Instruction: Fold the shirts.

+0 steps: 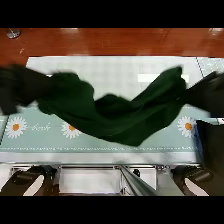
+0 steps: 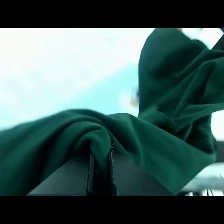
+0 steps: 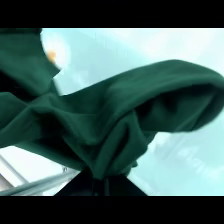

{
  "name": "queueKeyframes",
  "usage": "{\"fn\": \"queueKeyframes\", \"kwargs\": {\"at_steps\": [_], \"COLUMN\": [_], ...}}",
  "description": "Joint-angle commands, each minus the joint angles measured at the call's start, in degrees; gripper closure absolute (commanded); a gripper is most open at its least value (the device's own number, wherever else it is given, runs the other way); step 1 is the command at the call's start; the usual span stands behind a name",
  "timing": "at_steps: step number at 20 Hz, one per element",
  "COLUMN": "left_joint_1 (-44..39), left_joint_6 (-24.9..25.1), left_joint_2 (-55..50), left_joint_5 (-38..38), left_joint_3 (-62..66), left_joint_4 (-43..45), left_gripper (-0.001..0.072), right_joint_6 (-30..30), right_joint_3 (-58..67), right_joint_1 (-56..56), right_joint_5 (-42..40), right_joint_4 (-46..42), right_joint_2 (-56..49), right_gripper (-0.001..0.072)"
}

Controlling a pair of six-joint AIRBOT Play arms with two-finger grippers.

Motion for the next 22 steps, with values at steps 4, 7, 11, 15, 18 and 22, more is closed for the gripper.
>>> {"fn": "queueKeyframes", "kwargs": {"at_steps": [4,7,11,15,18,22], "left_joint_1": [-2.8,-6.01,-6.47,-1.6,8.68,17.14], "left_joint_6": [0.9,2.62,2.58,2.6,1.73,2.27], "left_joint_2": [-3.1,-11.58,-24.74,-30.34,-29.97,-30.16], "left_joint_5": [18.47,29.59,35.76,24.98,15.23,5.73], "left_joint_3": [-32.7,-35.56,-30.86,-19.3,-11.93,-17.11], "left_joint_4": [0.11,0.09,-2.38,5.92,12.02,12.04], "left_gripper": [0.0674,0.0674,0.0572,0.0005,0.0006,0.0006], "right_joint_6": [0.11,2.51,5.97,4.24,0.28,-0.13], "right_joint_3": [-28.96,-28.09,-21.2,-12.17,-10.19,-27.69], "right_joint_1": [-0.07,-0.33,-0.31,-4.81,-13.88,-26.16], "right_joint_5": [-23.65,-33.07,-36.61,-26.6,-15.67,-20.35], "right_joint_4": [-4.31,-4.92,-4.39,-4.39,-9.99,-12.59], "right_joint_2": [-4.83,-14.16,-26.73,-30.21,-24.59,-8.87], "right_gripper": [0.0687,0.0687,0.0686,0.0091,0.0092,0.0092]}}
